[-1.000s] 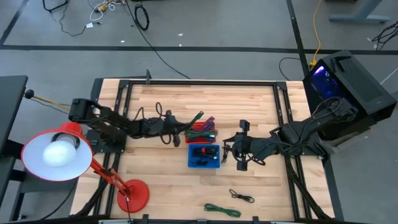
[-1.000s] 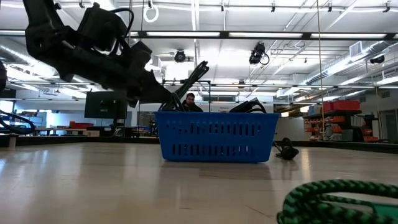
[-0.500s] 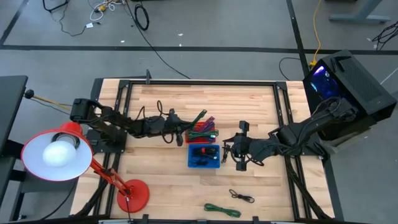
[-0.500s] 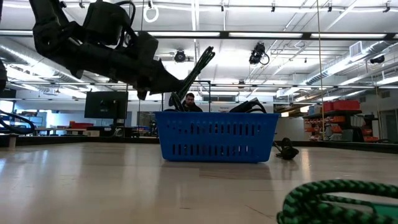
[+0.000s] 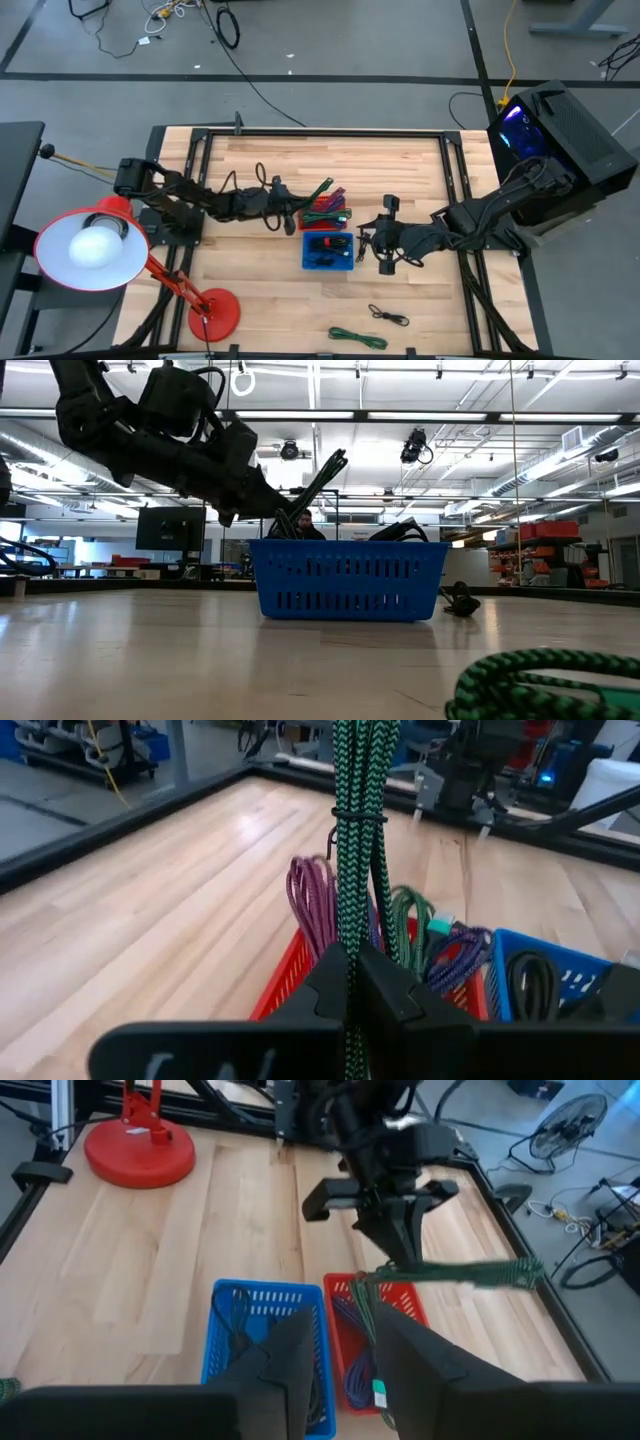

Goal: Pick & Place USB Port
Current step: Put the green charger cable into the red bin

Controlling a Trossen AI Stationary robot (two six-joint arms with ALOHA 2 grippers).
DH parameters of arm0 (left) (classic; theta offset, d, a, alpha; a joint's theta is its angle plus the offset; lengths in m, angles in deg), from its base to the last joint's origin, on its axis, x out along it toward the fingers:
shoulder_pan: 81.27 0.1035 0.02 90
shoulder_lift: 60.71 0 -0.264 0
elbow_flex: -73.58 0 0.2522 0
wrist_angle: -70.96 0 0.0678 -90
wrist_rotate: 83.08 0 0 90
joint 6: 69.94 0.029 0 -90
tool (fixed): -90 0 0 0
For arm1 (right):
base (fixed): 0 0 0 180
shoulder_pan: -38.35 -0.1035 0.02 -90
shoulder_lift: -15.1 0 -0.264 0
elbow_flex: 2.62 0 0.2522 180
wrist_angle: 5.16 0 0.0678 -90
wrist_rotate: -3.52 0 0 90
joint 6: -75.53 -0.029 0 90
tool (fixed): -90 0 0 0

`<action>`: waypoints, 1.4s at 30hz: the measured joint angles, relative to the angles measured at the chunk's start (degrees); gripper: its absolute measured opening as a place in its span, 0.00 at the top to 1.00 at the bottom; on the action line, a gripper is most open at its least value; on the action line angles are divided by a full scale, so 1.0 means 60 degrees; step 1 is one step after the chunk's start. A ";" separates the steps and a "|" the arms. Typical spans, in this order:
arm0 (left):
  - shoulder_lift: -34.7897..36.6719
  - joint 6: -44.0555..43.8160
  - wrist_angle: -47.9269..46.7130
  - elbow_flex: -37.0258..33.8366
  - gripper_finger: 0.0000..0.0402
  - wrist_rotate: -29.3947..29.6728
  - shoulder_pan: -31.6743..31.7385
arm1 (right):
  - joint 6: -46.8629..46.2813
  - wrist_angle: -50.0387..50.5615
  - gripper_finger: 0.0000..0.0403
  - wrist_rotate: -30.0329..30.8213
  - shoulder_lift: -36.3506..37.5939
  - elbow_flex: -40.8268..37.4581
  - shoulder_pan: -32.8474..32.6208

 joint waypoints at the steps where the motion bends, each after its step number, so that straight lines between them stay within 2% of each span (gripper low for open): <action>1: -0.0055 -0.0055 -0.0011 0.0000 0.98 0.0001 -0.0001 | 0.0065 -0.0072 0.72 0.0000 0.0000 0.0000 0.0000; 12: -0.1369 -0.0261 0.1082 0.0347 0.98 -0.0154 0.0000 | 0.0116 -0.0103 0.72 0.0000 0.0000 0.0000 -0.0004; 20: -0.1490 -0.0396 0.0237 0.0661 0.98 -0.0322 0.0000 | -0.0019 -0.0083 0.72 -0.0047 0.0000 0.0000 -0.0004; 28: -0.1490 -0.0901 -0.0588 0.0659 0.97 0.0081 0.0012 | -0.0016 -0.0102 0.72 -0.0080 0.0001 0.0000 -0.0003; 32: -0.1490 -0.1055 -0.0539 0.0659 0.92 0.0051 0.0011 | -0.0015 -0.0105 0.72 -0.0080 0.0000 0.0000 0.0000; 36: -0.1490 -0.1004 -0.0533 0.0659 0.87 -0.0474 0.0011 | -0.0015 -0.0108 0.72 -0.0080 0.0004 0.0000 -0.0004; 42: -0.1490 -0.0862 -0.0528 0.0659 0.83 -0.0696 0.0007 | -0.0012 -0.0116 0.72 -0.0077 0.0004 0.0000 -0.0004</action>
